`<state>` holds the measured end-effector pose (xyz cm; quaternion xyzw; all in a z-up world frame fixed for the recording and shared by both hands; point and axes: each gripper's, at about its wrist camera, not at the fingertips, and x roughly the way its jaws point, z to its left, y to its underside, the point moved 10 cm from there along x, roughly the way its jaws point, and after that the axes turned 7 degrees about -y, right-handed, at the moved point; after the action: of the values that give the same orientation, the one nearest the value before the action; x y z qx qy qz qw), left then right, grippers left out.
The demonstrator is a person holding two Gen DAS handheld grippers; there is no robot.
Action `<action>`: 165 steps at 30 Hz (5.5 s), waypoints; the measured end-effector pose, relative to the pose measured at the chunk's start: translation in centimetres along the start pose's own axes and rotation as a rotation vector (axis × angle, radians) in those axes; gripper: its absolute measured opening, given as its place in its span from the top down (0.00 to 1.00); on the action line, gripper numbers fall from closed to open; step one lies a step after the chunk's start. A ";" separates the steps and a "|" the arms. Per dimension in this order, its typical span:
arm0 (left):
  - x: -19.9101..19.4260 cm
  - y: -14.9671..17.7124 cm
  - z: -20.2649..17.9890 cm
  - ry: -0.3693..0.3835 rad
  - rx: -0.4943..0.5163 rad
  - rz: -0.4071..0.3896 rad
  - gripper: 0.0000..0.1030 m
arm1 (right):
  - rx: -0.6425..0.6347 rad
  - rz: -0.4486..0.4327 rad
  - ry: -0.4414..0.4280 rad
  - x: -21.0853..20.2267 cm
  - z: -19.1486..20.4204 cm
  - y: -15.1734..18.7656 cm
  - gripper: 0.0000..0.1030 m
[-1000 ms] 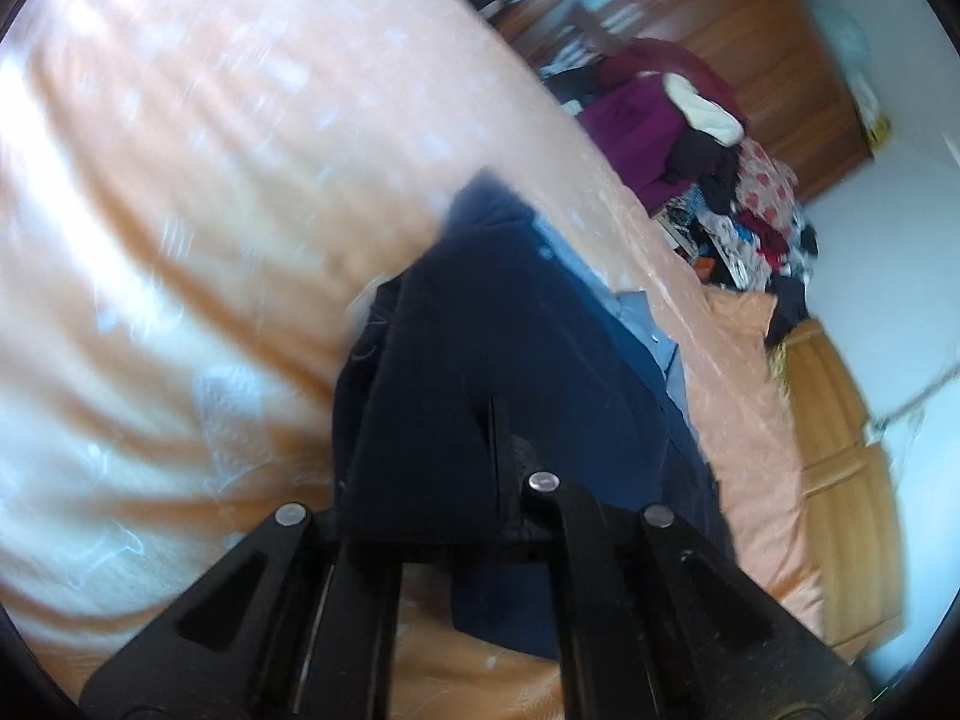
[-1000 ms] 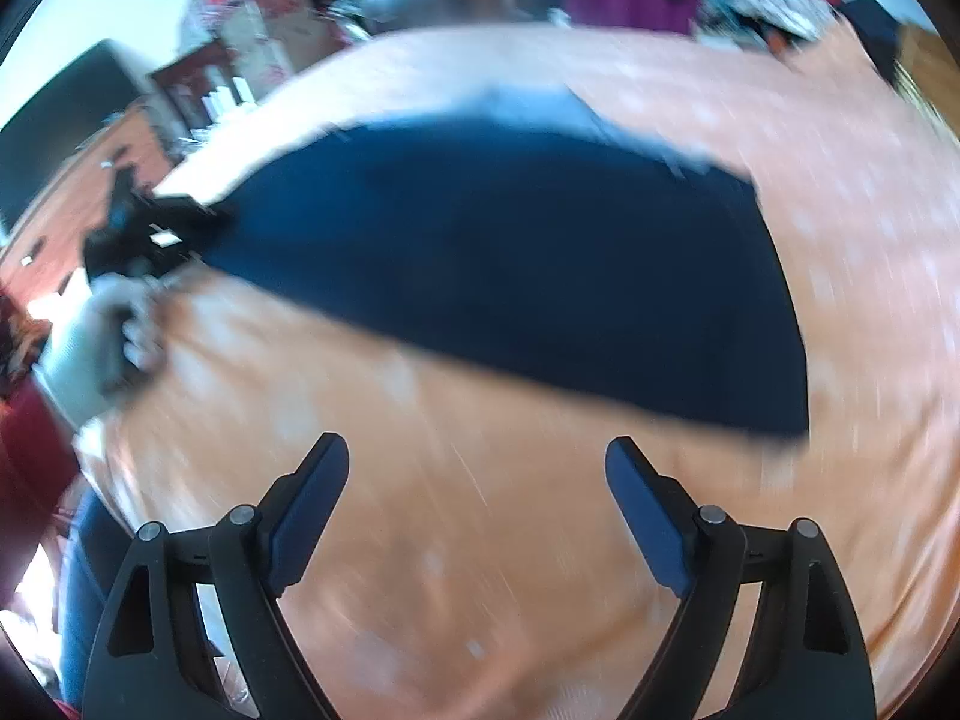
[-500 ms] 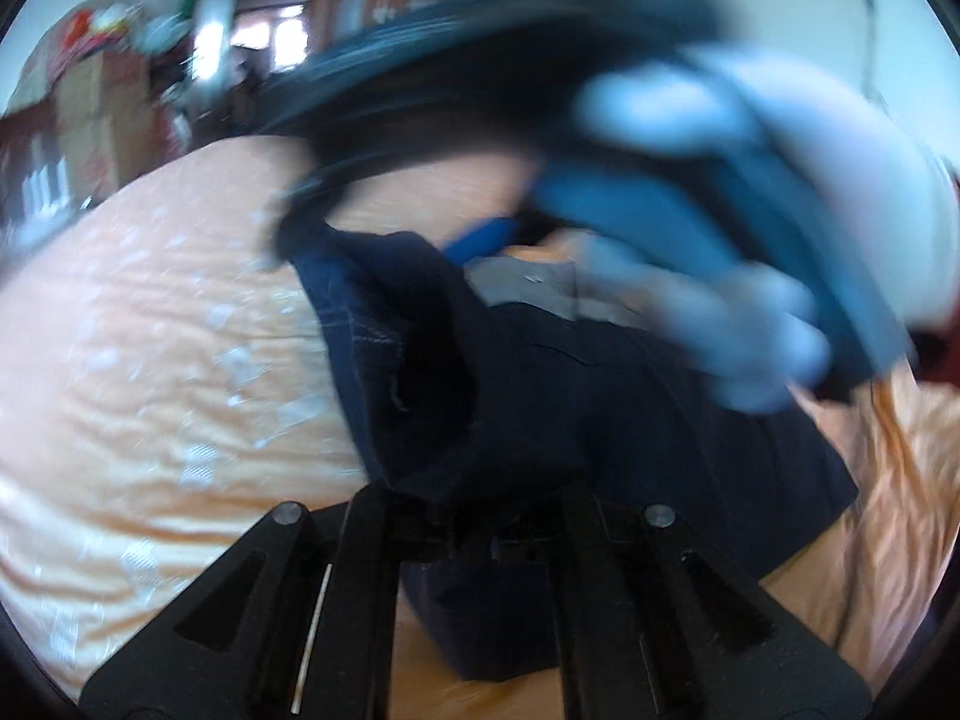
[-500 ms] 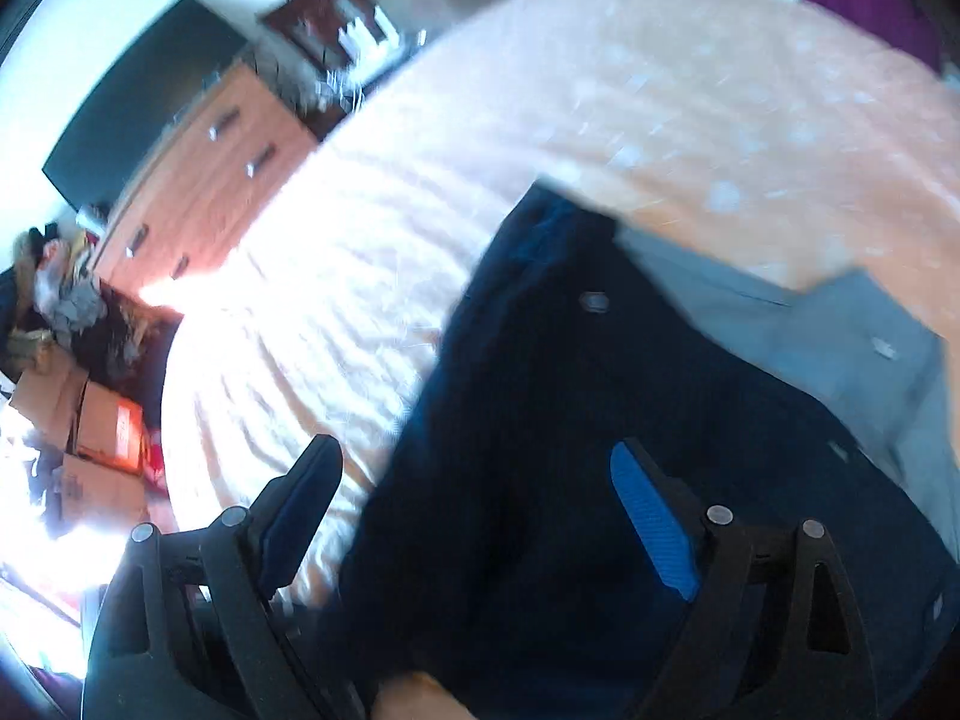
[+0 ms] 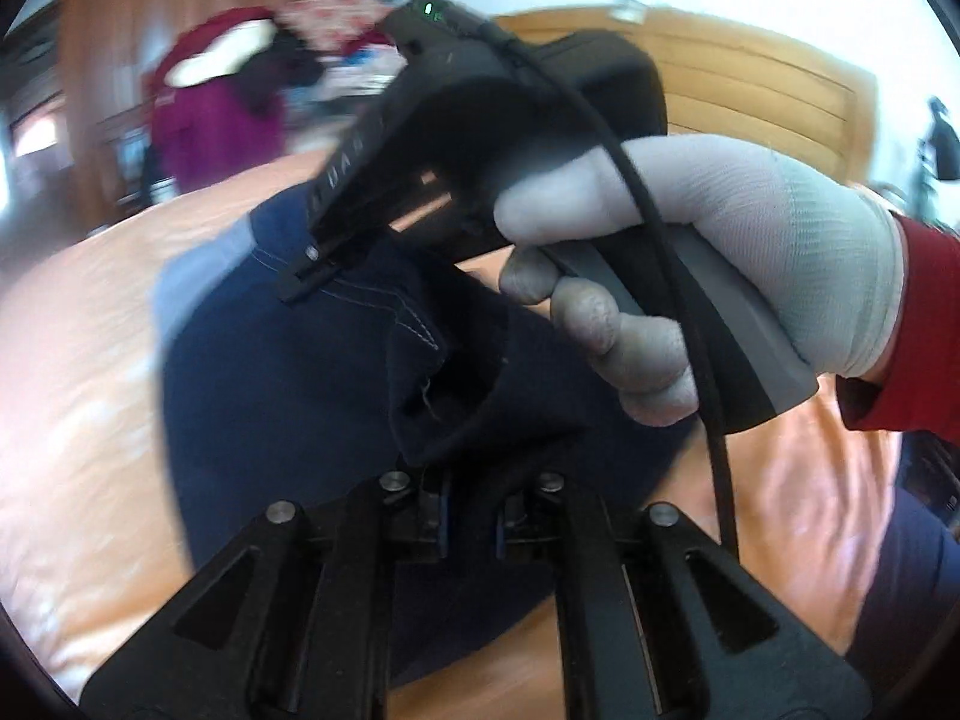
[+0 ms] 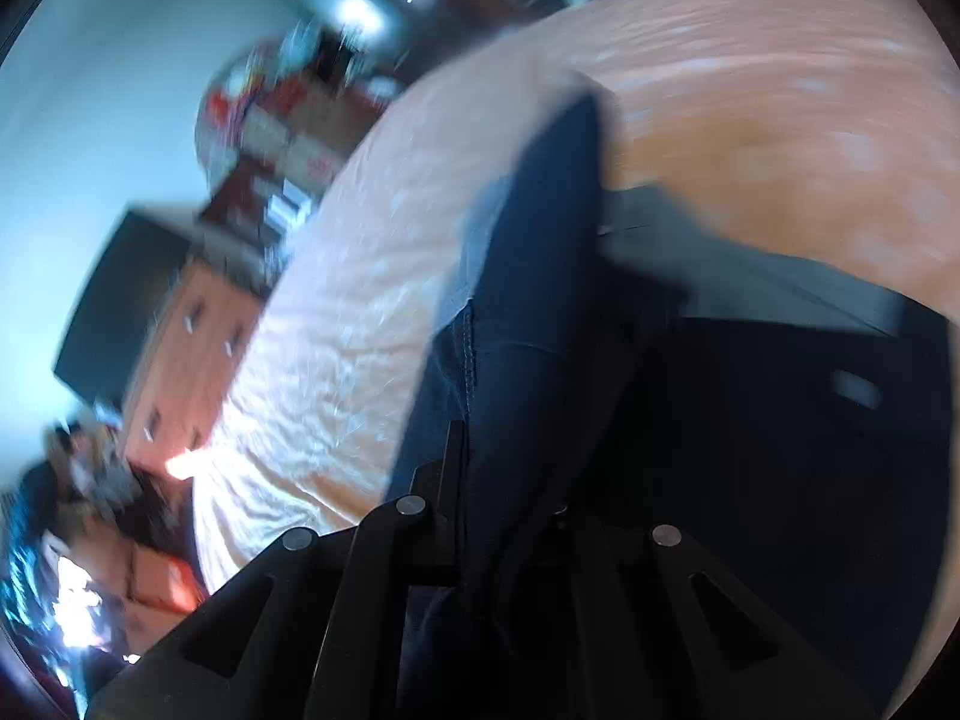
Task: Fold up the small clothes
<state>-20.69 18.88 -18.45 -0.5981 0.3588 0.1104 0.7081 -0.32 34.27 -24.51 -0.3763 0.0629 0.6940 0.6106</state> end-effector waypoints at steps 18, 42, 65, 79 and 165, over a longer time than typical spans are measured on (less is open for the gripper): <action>3.0 5.4 -3.4 0.179 0.029 0.250 0.63 | 0.359 0.040 -0.144 -4.4 -16.5 6.3 0.65; -0.1 8.6 9.9 -0.220 -0.132 0.262 0.57 | 0.327 0.024 -0.020 -9.1 -11.0 16.8 0.82; 2.9 10.9 10.3 -0.095 -0.072 0.357 0.40 | 0.413 -0.060 -0.073 -12.8 -17.1 19.1 0.98; 7.3 0.3 16.8 0.026 -0.164 0.175 0.41 | 0.370 -0.097 -0.127 -12.7 -18.3 19.8 1.00; 0.1 15.0 18.1 -0.587 -0.537 0.430 0.00 | -0.039 0.010 0.758 -21.3 -14.3 30.9 0.00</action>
<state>-22.57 39.55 -29.57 -0.6158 0.2174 0.5094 0.5604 -22.23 1.80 -33.43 -0.6173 0.2730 0.5097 0.5335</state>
